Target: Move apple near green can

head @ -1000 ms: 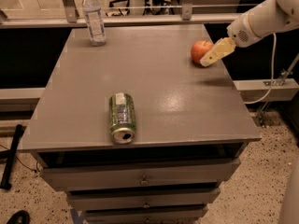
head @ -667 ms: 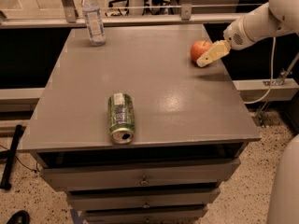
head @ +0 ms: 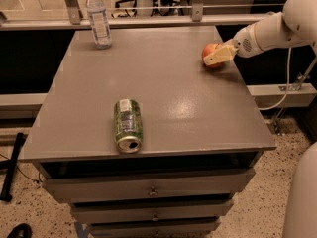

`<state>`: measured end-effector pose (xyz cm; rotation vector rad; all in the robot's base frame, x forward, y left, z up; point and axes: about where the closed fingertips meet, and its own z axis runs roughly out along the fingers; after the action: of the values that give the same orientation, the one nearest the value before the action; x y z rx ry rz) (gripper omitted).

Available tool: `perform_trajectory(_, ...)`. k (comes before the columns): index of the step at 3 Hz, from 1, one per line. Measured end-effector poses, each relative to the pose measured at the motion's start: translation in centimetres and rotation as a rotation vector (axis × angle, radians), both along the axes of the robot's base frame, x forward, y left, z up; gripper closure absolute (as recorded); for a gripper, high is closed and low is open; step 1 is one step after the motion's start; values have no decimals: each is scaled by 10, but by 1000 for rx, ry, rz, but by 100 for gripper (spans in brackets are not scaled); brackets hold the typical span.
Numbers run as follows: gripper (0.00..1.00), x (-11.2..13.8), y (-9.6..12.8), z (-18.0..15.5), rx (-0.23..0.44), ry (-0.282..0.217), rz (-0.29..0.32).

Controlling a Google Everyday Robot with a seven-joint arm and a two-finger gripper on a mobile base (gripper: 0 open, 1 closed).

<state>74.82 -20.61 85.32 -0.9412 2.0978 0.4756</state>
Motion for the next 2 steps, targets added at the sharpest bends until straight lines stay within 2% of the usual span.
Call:
perform_trajectory(1, 64, -18, 13, 21, 70, -23, 48)
perform_trajectory(2, 88, -70, 28, 48, 116, -35, 153)
